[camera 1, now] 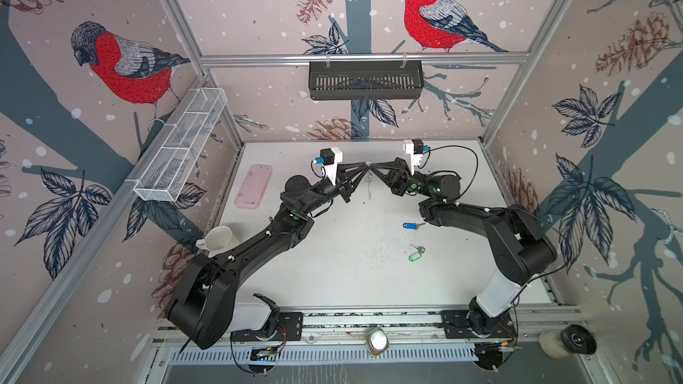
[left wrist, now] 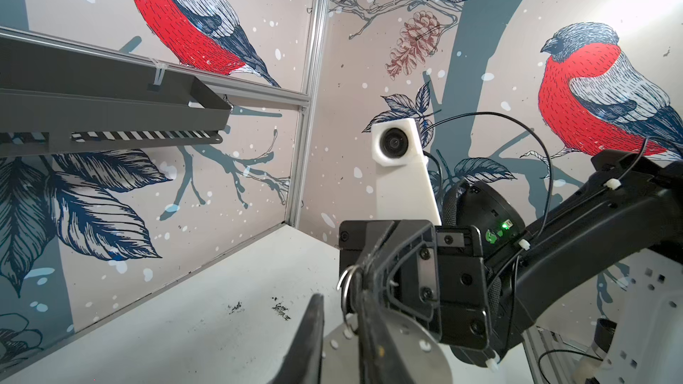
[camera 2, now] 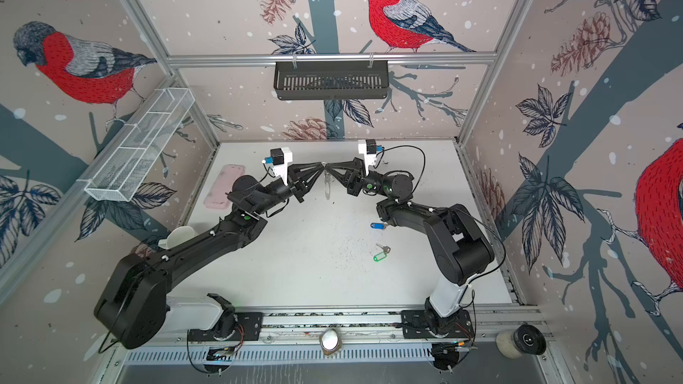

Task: Attach keys to a key ring
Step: Pass the keyring.

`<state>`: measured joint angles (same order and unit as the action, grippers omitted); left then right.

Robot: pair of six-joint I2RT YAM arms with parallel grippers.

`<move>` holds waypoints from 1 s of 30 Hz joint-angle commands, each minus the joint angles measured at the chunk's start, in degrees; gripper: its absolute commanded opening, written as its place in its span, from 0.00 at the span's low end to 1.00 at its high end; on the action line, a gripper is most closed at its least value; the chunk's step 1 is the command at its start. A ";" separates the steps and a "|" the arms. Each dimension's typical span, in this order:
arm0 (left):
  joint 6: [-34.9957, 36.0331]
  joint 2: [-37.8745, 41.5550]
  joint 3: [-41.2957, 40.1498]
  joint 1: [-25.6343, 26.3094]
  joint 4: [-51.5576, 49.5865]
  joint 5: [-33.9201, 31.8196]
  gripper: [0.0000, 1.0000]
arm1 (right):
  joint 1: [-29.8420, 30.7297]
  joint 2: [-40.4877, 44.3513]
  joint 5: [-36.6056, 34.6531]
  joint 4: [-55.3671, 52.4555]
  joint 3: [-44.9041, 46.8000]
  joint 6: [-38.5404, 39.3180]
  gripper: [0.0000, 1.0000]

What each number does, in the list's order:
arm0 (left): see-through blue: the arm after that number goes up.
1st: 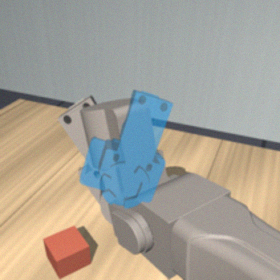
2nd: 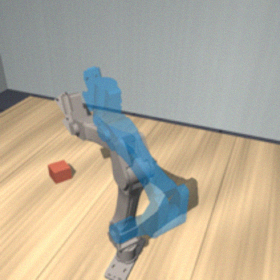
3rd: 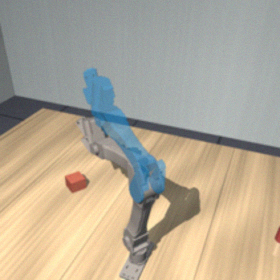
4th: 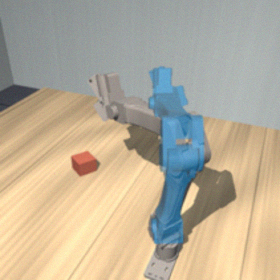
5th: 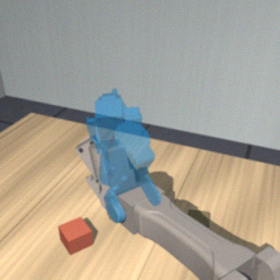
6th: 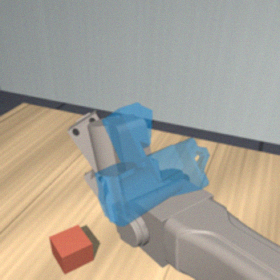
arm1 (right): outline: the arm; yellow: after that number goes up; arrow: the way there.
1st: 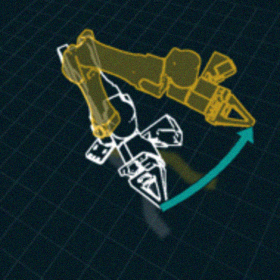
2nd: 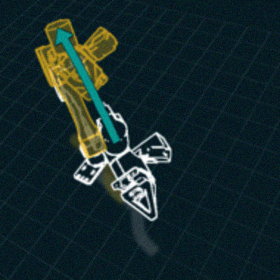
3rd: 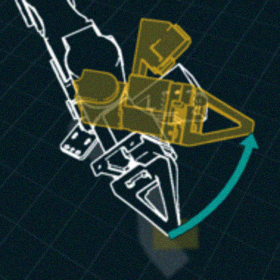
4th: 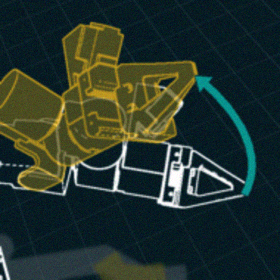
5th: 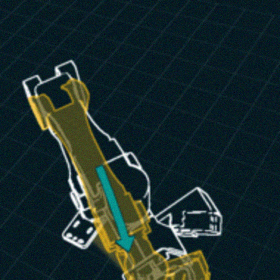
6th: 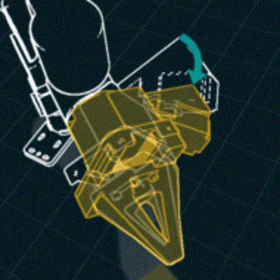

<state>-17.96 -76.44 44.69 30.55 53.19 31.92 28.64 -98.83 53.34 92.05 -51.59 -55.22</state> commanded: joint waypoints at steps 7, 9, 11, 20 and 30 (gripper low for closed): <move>0.83 0.33 0.02 0.07 0.94 3.21 0.00 | 0.63 -0.08 1.97 9.22 -0.81 1.52 0.00; 2.18 0.66 0.45 0.05 -1.75 2.20 0.00 | 0.56 0.38 1.73 6.91 -0.61 2.81 0.01; 3.81 1.31 0.62 0.11 -4.40 0.90 0.00 | 0.37 1.21 1.21 4.32 0.02 4.78 0.05; 12.84 4.26 3.46 0.21 -19.44 -7.45 0.00 | -2.33 9.01 -3.56 -17.37 4.34 18.69 0.42; 29.07 4.62 5.06 7.31 -32.19 -25.39 0.00 | -3.94 21.90 -24.81 -68.74 1.36 42.27 0.51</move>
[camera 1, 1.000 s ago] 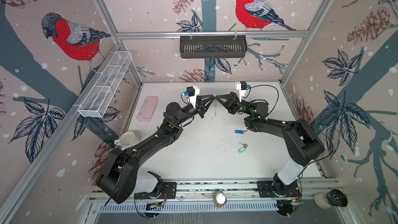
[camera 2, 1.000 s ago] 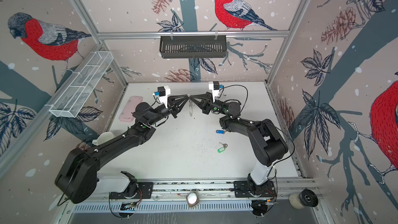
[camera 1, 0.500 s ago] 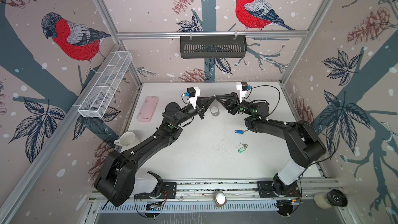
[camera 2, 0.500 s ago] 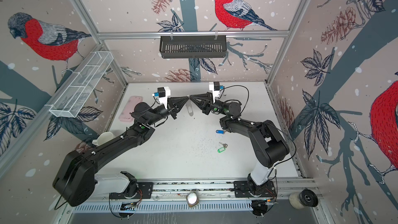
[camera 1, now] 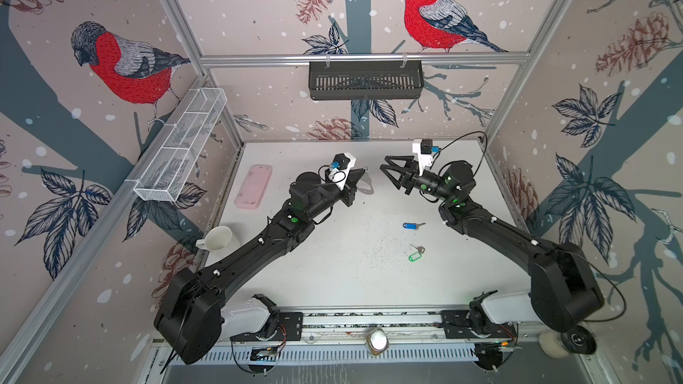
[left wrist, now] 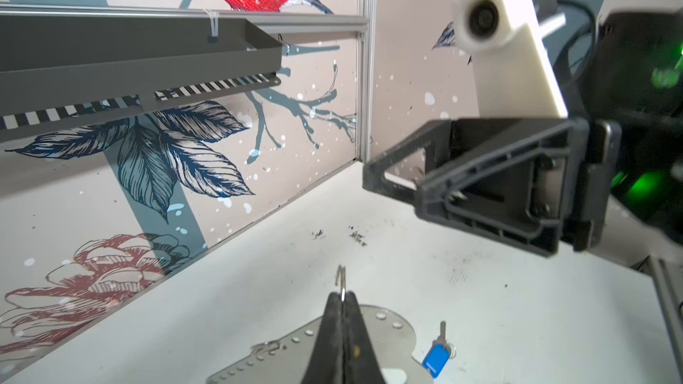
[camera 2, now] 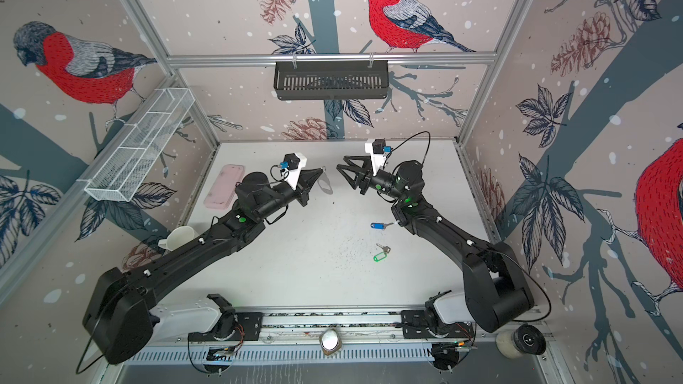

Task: Attach keys to a key ring
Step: Pass the keyring, then pick up the key from the center of the table.

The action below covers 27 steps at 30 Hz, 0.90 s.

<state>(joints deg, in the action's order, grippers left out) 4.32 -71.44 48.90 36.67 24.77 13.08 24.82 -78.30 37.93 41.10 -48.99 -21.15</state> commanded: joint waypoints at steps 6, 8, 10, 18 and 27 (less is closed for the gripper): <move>9.49 -1.69 1.14 1.93 -6.25 -6.31 0.00 | -0.35 2.48 -23.59 -34.72 -2.90 7.23 0.52; 10.37 -1.85 1.12 1.96 -7.17 -5.46 0.00 | -0.30 2.66 -25.63 -37.12 -1.27 5.43 0.52; 10.71 -2.06 1.19 2.00 -7.93 -4.83 0.00 | -0.30 2.89 -27.78 -38.82 1.13 2.78 0.52; 10.89 -1.86 0.48 2.01 -9.78 -4.18 0.00 | -0.32 2.75 -32.01 -45.90 9.61 -6.63 0.50; 10.19 -1.49 -0.04 2.01 -9.62 -4.93 0.00 | 0.44 6.20 -34.49 -54.59 15.16 -13.63 0.50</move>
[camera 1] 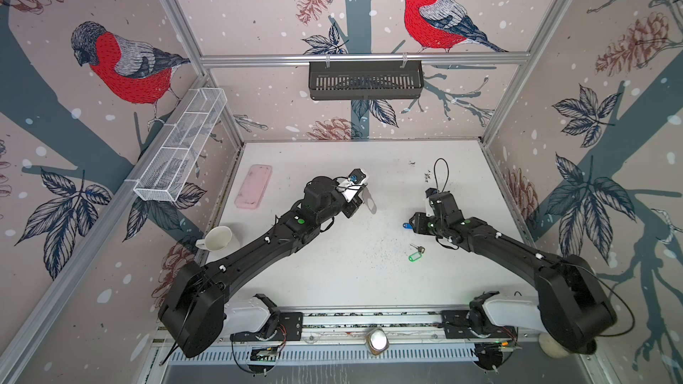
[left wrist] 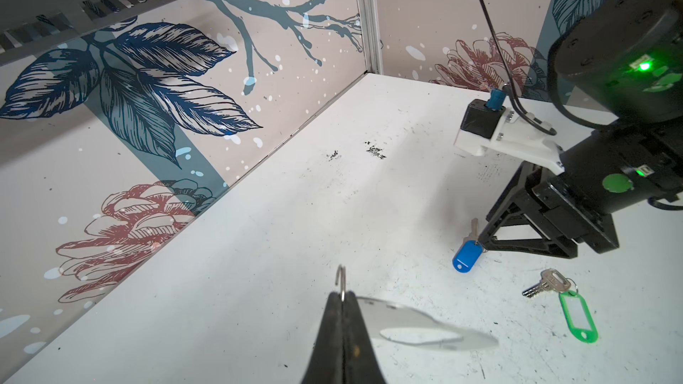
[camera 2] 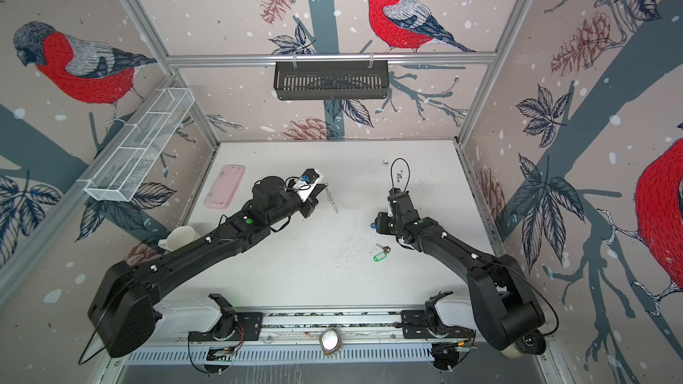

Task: Attach keys to a key ring
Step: Pick up the key from the center of the table.

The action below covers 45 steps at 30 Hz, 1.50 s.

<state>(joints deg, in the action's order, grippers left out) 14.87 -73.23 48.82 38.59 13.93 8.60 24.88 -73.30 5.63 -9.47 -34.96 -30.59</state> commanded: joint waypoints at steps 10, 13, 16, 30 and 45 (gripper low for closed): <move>-0.35 -1.42 2.28 0.08 0.39 0.69 0.00 | 3.08 7.30 -5.28 -9.15 4.14 -10.70 0.47; -0.26 -1.48 2.18 0.08 0.85 0.76 0.00 | 5.32 9.01 -5.30 -11.34 5.06 -13.67 0.47; -0.46 -1.89 2.07 0.08 1.62 1.13 0.00 | 7.32 9.94 -6.67 -13.47 5.33 -16.73 0.46; -0.68 -1.82 1.62 0.08 2.24 2.56 0.00 | 9.66 8.54 -8.13 -10.03 7.93 -21.49 0.29; -0.98 -1.56 1.72 0.08 2.13 3.09 0.00 | 9.66 7.24 -7.21 -9.55 7.59 -20.05 0.09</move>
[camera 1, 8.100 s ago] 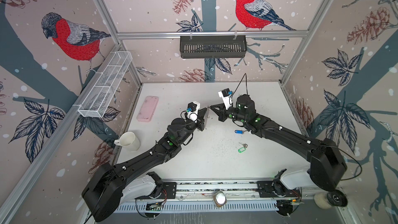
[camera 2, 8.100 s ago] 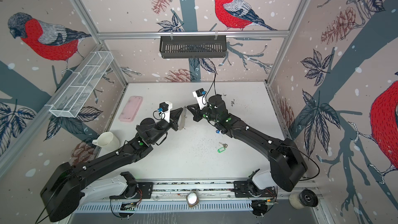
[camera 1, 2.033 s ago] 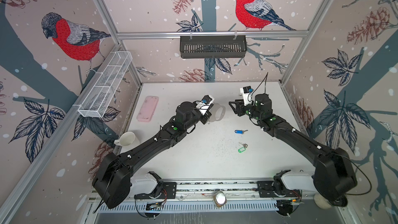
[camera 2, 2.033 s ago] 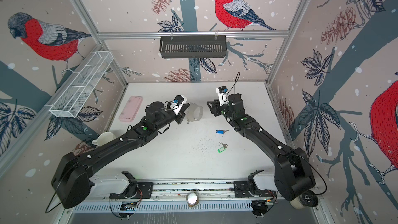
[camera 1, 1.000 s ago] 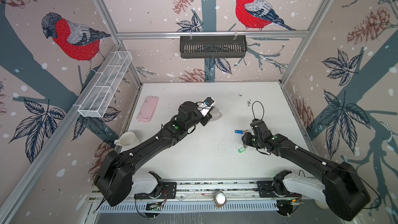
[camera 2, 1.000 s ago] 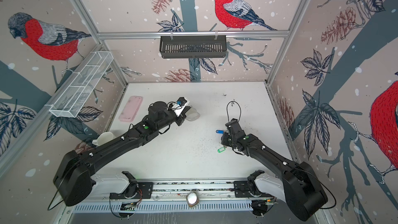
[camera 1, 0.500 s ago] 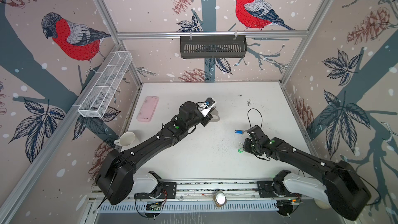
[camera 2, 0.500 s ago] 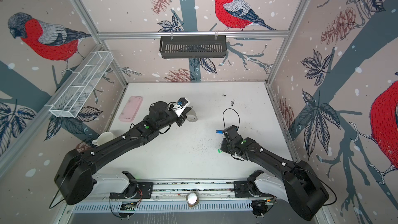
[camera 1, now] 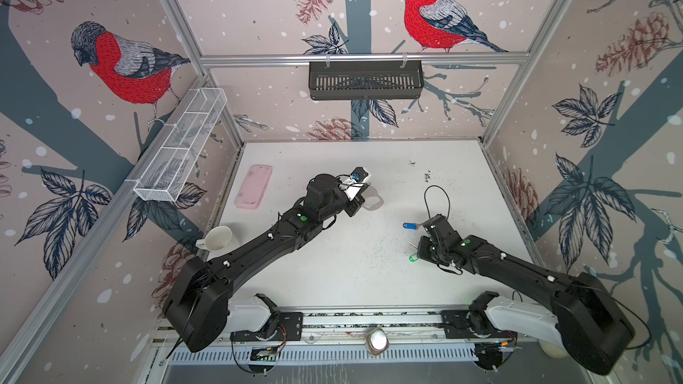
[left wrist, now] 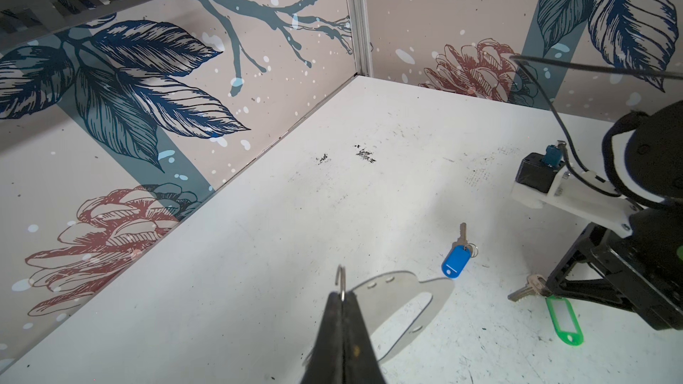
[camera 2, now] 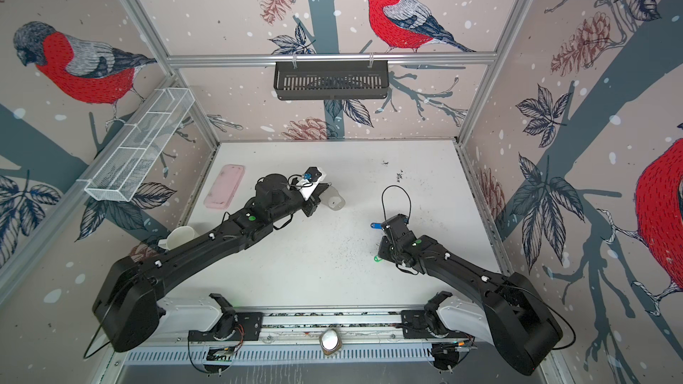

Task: Attach keys to a key ring
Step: Pick up the key from the center of the table.

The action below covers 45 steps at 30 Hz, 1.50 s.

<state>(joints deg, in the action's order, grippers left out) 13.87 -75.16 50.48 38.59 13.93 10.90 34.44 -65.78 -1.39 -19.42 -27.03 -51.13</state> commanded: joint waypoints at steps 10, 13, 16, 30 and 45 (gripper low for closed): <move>-0.05 0.61 -0.38 0.08 2.30 0.56 0.00 | 0.19 -1.68 -1.07 -0.62 -3.22 4.49 0.09; -0.12 0.80 -0.63 0.04 2.30 0.53 0.00 | 0.62 -2.42 -2.20 -2.00 -4.04 5.25 0.18; -0.03 0.81 -0.83 0.08 2.59 0.44 0.00 | 1.28 -2.60 -2.96 -2.66 -4.11 5.17 0.24; 0.02 0.67 -0.62 0.08 2.49 0.80 0.00 | 4.02 -4.62 -6.13 -3.50 -4.26 3.65 0.23; 0.20 1.42 -1.17 0.08 2.10 0.23 0.00 | 3.00 -7.88 -6.26 0.00 -4.79 3.57 0.19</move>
<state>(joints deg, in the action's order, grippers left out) 13.89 -74.08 49.39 38.59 14.33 10.92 37.58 -73.25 -6.61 -20.49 -31.38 -46.85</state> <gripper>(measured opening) 0.049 0.196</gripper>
